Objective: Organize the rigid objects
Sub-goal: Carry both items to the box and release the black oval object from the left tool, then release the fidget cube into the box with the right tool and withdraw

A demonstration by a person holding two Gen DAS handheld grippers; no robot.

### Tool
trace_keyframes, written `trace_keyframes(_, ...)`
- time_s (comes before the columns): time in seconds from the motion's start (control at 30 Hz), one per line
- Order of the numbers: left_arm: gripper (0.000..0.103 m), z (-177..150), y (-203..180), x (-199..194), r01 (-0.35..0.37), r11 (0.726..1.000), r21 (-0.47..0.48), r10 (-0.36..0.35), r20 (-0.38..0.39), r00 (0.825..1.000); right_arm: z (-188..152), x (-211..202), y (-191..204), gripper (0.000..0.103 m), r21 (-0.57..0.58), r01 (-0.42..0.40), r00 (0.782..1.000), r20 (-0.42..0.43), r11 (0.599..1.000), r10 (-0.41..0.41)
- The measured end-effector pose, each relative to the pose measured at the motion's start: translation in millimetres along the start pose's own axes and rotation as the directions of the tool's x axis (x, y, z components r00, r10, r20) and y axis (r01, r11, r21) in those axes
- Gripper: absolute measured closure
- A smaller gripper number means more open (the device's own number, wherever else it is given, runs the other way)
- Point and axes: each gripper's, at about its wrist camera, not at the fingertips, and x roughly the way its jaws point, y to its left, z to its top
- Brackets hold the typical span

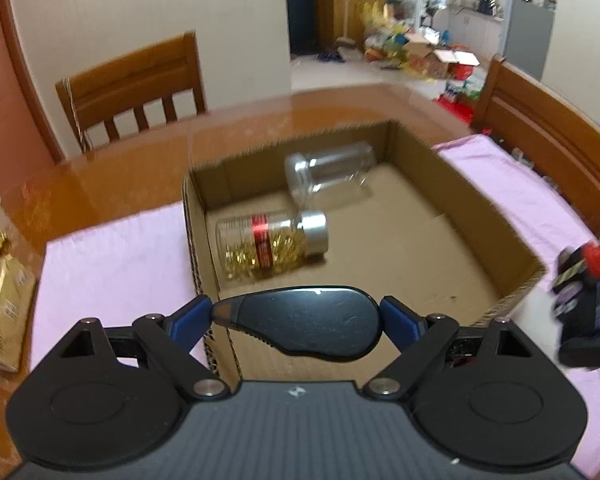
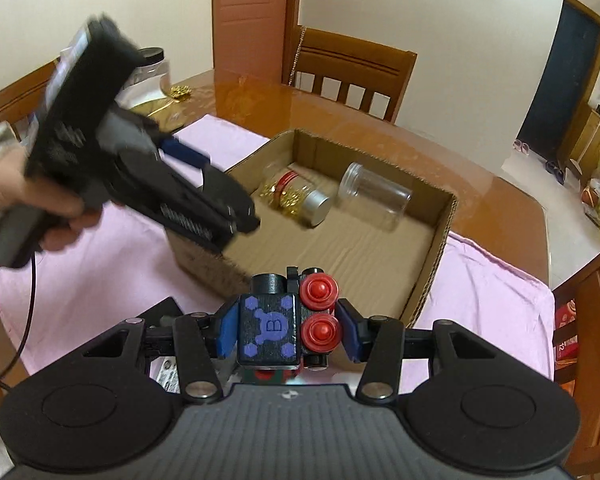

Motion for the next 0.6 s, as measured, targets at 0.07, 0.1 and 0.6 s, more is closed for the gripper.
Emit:
trace_keyframes(0.07,0.013,-2,0,10,-0.018,1.0,-0.014,0.018,-0.008,1.0,3,3,-6,0.048,0.005,-0.002,1.0,0.0,1.0,0.002)
trace_keyframes(0.1,0.013,-2,0,13,-0.03,0.999,-0.024,0.029,-0.004,1.0,4,5,-9,0.048,0.005,-0.003,1.0,-0.001,1.0,0.003)
trace_keyframes(0.6,0.001,-10,17,-38,-0.145,0.98,-0.138,0.15,0.022,0.988,39,59,-55,0.048,0.007,-0.009,1.0,-0.028,1.0,0.009)
